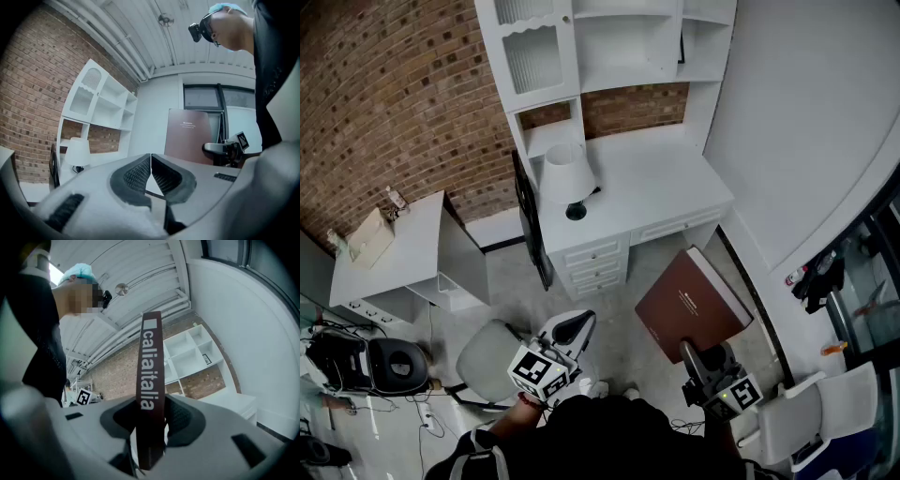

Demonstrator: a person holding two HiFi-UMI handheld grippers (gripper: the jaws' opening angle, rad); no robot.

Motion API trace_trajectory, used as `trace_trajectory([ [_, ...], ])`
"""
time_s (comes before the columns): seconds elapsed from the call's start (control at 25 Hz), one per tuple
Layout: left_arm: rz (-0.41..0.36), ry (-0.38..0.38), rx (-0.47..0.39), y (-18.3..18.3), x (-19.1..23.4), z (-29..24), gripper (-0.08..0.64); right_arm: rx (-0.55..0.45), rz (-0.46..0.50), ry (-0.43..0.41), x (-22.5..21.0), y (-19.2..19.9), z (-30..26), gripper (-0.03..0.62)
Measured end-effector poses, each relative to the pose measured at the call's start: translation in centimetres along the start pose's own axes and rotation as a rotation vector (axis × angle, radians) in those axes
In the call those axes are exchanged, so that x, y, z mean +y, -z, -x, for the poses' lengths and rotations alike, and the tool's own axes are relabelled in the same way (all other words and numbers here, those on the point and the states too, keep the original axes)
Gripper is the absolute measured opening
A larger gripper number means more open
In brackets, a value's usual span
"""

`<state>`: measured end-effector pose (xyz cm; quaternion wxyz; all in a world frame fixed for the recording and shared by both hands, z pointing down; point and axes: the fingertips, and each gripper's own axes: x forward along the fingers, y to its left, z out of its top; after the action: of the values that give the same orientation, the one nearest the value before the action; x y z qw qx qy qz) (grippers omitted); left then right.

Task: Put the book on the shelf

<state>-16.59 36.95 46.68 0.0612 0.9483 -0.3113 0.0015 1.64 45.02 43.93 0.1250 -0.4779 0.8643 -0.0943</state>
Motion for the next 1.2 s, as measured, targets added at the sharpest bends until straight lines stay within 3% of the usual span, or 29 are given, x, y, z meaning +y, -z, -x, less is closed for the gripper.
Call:
trace_trajectory([
  [0.6,-0.015,0.012,0.001,-0.6,-1.4,-0.9,0.020,0.002,0.041,-0.025,0.4,-0.3,0.6,0.152],
  [1.0,-0.025,-0.065,0.028,0.9,-1.8,-1.0,0.020,-0.030,-0.076,-0.043,-3.3,1.3,2.3,0.151],
  [1.2,-0.033,-0.076,0.008,0.6,-0.3,-2.4,0.020,-0.036,-0.073,-0.040,-5.2,1.0,1.6,0.150],
])
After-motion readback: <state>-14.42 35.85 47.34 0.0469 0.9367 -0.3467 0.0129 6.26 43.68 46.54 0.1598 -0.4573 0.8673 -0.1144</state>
